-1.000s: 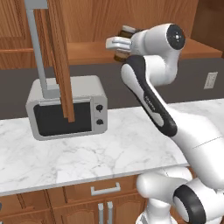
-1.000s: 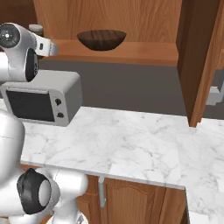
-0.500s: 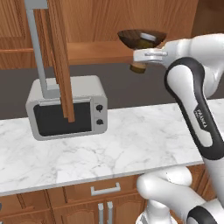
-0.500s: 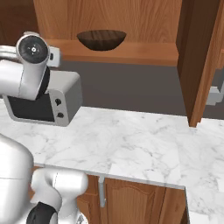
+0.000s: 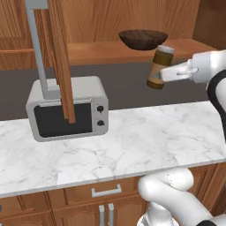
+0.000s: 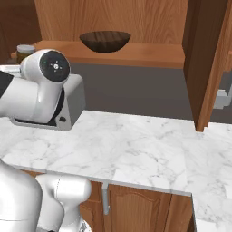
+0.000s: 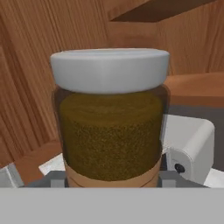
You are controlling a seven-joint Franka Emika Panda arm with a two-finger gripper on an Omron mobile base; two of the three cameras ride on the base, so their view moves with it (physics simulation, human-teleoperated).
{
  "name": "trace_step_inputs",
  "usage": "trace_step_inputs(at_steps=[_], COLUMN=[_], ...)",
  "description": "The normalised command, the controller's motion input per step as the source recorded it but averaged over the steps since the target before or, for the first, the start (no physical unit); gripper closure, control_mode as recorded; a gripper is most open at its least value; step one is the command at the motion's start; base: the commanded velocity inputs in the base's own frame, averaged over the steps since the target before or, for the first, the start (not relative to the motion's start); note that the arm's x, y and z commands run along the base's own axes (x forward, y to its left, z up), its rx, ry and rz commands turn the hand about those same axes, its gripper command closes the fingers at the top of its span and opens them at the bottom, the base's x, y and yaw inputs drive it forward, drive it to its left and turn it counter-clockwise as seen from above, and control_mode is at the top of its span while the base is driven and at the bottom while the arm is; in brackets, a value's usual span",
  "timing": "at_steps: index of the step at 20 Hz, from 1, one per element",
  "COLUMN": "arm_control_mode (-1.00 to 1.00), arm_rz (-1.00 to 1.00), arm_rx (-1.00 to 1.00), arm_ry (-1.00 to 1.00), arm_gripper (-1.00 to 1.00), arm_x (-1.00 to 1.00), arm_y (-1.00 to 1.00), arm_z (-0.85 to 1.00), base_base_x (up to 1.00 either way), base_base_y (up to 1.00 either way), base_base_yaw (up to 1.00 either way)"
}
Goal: Take the cinnamon bottle from the cabinet and place it on the dining table, next to the plate with the cupcake. Then take the chocolate from the dining counter and place it on the cupcake plate.
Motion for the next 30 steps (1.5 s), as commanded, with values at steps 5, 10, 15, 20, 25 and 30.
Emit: trace_step_inputs(at_steps=[5,10,15,20,25,30], arm_control_mode=[-1.0,-1.0,-1.0,-1.0,-1.0,1.0], arm_rz=[0.04,0.01,0.05,0.09,0.02,0.0], arm_rx=[-0.18,-0.1,0.0,0.0,0.0,0.0], arm_ry=[0.0,0.0,-0.04,-0.05,0.0,0.0], arm_gripper=[1.0,1.0,1.0,1.0,1.0,1.0], arm_x=[-0.35,-0.34,-0.25,-0.08,0.0,0.0], arm_y=[-0.1,-0.27,-0.34,-0.22,-0.02,0.0], arm_z=[-0.3,-0.33,-0.31,-0.22,0.0,0.0], base_base_x=[0.0,0.0,0.0,0.0,0.0,0.0], base_base_y=[0.0,0.0,0.0,0.0,0.0,0.0], base_base_yaw=[0.0,0.0,0.0,0.0,0.0,0.0])
